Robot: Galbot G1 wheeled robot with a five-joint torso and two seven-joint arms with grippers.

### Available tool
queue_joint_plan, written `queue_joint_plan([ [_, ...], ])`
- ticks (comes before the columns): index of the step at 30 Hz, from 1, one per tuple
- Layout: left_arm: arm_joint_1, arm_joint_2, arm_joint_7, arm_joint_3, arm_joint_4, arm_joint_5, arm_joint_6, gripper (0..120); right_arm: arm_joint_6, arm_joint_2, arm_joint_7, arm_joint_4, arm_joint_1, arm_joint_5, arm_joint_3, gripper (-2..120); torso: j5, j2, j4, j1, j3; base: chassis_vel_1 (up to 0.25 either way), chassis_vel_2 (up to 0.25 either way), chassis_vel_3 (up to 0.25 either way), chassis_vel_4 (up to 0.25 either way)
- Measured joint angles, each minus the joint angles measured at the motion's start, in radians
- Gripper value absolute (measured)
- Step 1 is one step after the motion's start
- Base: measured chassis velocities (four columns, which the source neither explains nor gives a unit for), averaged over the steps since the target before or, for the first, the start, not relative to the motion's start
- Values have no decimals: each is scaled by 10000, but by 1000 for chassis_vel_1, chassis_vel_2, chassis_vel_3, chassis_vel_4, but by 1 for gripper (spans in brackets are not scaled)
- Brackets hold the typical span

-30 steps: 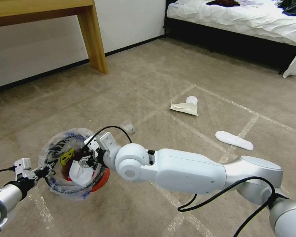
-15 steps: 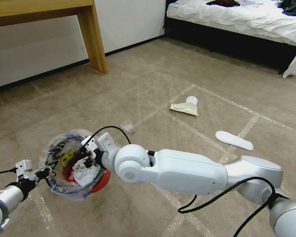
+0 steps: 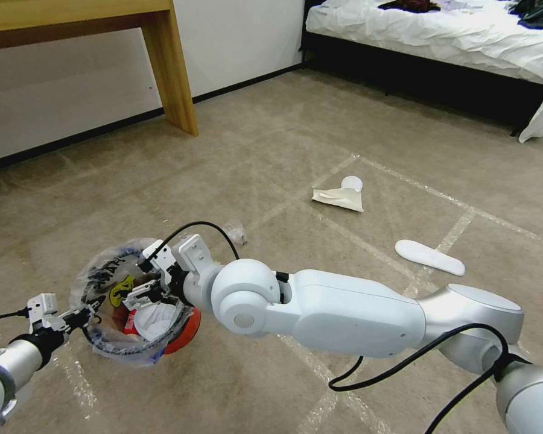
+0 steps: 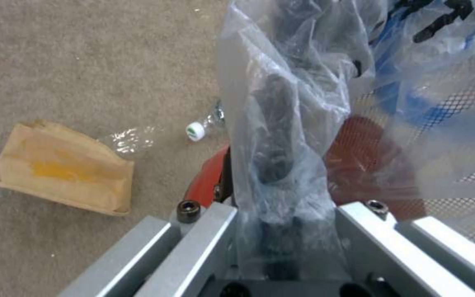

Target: Pick up the trash bin and place the garbage on the floor into it.

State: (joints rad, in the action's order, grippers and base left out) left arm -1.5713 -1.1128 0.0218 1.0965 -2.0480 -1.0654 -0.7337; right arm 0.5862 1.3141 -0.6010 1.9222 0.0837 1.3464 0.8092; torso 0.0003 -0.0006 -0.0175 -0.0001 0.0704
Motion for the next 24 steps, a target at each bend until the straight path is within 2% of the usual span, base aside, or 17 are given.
queue_joint_plan([
  [8,-32,69,-5,70,12,-3,1,1,8,-269,-50,651,29,101,-645,100,0,0,0,0,0,0,0,0,0],
  [12,-65,100,-10,137,14,-16,1,1,10,-846,18,1325,157,342,-1655,100,2,0,1,0,0,0,0,0,0],
  [15,-74,110,-11,140,16,-16,1,1,5,-1004,59,1435,190,355,-1860,100,1,0,1,0,0,0,0,0,0],
  [17,-81,119,-17,143,32,-13,1,1,-76,-1631,186,1753,322,372,-2479,100,1,0,0,0,1,0,0,0,0],
  [18,-81,119,-17,143,32,-13,1,1,-76,-1631,186,1753,322,372,-2479,100,1,0,0,0,1,0,0,0,0],
  [20,-94,120,-21,180,37,-17,1,1,-270,-2615,470,2136,702,353,-3467,100,3,0,-2,0,0,0,0,0,0],
  [21,-94,120,-21,180,37,-17,1,1,-270,-2615,470,2136,702,353,-3467,100,3,0,-2,0,0,0,0,0,0],
  [22,-119,121,-21,214,35,-47,1,1,-456,-3099,709,2326,1037,290,-4059,100,3,0,-2,0,0,0,0,0,0],
  [23,-119,121,-21,214,35,-47,1,1,-456,-3099,709,2326,1037,290,-4059,100,3,0,-2,0,0,0,0,0,0],
  [24,-141,122,-21,283,12,-135,1,1,-737,-3529,1004,2476,1483,151,-4686,100,3,0,-1,0,0,0,0,0,0],
])
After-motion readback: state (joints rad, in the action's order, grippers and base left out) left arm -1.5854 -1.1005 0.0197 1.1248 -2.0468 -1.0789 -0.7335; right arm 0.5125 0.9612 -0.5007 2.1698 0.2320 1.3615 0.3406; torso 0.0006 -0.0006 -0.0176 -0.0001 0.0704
